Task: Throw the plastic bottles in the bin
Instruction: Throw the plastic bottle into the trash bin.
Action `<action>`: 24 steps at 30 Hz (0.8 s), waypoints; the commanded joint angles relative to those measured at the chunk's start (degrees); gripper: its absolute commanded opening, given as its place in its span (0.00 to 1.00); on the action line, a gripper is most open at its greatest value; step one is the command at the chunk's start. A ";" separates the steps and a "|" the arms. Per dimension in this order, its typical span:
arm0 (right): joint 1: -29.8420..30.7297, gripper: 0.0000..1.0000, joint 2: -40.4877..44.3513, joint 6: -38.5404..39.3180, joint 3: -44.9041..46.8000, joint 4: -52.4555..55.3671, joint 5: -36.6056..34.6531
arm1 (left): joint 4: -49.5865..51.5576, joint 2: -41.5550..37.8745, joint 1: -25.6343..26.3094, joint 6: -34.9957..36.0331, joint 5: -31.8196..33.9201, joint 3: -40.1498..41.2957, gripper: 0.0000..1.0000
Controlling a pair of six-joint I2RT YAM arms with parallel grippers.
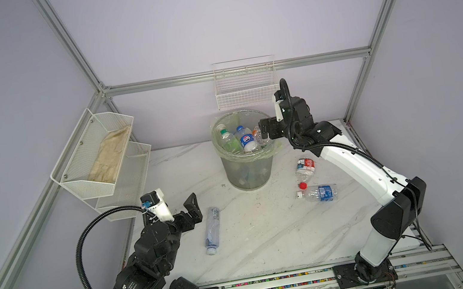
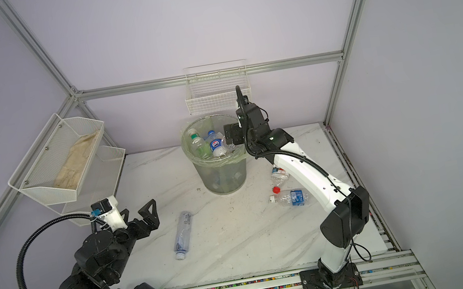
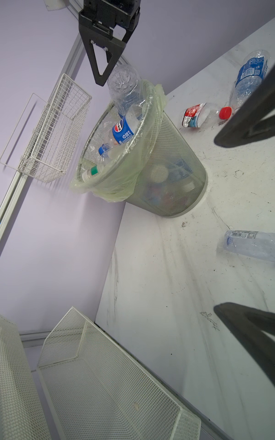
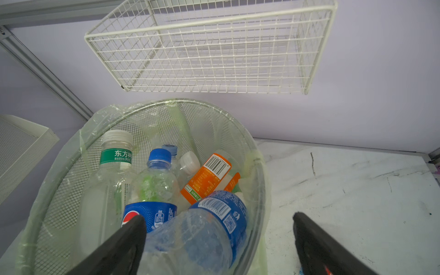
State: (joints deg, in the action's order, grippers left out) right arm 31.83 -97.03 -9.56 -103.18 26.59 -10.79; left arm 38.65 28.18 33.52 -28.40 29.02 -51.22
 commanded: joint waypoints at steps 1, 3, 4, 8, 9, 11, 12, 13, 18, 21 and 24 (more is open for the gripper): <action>-0.02 0.97 -2.05 -1.16 0.77 2.54 -2.40 | -1.69 0.37 0.17 -0.21 0.08 1.20 1.00; -0.06 0.97 -3.75 -1.49 -0.85 5.16 -2.40 | -1.57 0.27 0.16 -0.16 0.07 1.21 1.00; -0.02 0.98 -4.10 -1.72 -1.29 5.70 -2.27 | -1.53 0.21 0.14 -0.16 0.08 1.19 1.00; -0.02 0.97 -0.74 -1.69 -0.79 3.81 -1.67 | -1.31 -0.15 0.14 -0.16 0.42 1.21 1.00; -0.02 0.97 0.23 -1.55 -0.63 3.11 -1.38 | -1.30 -0.16 0.14 -0.16 0.43 1.17 1.00; -0.02 0.97 2.32 -1.51 -0.83 2.19 -0.27 | -1.48 0.09 0.14 -0.16 0.43 1.30 1.00; -0.02 0.97 3.47 -1.59 -0.89 1.68 0.53 | -1.66 0.27 0.14 -0.16 0.34 1.39 1.00; -0.02 0.97 4.49 -1.73 -0.98 1.29 1.10 | -1.78 0.39 0.14 -0.16 0.19 1.46 1.00; -0.02 0.97 9.93 -2.47 -1.00 -0.68 3.88 | -2.36 2.32 0.14 -0.16 -1.10 1.82 1.00; -0.02 0.97 12.08 -2.57 -1.46 -0.50 3.45 | -2.36 4.05 0.14 -0.16 -1.66 2.00 1.00; -0.02 0.97 14.10 -2.57 -0.43 -1.16 3.03 | -1.93 6.58 0.15 -0.41 -2.32 2.18 1.00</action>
State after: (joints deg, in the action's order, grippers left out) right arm 31.83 -83.57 -11.60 -103.72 26.46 -7.88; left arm 38.26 32.82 33.52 -28.45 28.08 -51.11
